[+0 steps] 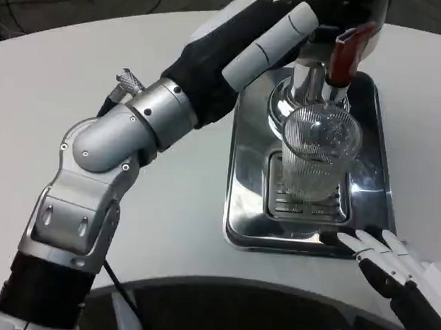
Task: Grasp the cup under the faucet to collect the drink, then remove the cup.
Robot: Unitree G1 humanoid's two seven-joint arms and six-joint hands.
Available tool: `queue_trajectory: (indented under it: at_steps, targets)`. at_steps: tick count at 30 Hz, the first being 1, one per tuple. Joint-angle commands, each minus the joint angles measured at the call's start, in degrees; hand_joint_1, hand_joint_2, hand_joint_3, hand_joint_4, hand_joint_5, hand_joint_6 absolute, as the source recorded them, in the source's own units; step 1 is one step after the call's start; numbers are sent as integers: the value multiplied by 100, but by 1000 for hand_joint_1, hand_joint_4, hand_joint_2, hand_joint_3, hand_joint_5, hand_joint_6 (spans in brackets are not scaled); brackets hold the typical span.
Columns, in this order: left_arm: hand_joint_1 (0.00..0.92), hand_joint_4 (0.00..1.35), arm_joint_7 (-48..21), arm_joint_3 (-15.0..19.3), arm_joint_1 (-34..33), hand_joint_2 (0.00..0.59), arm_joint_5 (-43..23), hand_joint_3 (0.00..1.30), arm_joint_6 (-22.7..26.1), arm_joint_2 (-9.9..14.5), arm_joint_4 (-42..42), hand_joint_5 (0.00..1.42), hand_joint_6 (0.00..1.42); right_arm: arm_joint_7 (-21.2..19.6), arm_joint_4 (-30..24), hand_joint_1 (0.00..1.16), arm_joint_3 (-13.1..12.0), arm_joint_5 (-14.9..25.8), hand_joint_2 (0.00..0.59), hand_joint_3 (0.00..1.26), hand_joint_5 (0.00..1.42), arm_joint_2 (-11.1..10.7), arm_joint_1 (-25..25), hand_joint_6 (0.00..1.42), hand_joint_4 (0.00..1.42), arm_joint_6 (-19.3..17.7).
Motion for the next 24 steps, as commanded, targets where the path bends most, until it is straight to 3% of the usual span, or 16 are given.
queue_trajectory:
  at_steps: [1,24]
  targets:
    - [0,145,-87,-76,-172,125,164,195,-182,-32,219,247,270,0,-147,241,30,10,420,143,0,25,153,0,74,-126]
    - [0,110,-517,-642,-400,126,1094,176,-774,127,549,212,227,-14,-34,241,57,85,420,146,0,60,139,0,74,-98]
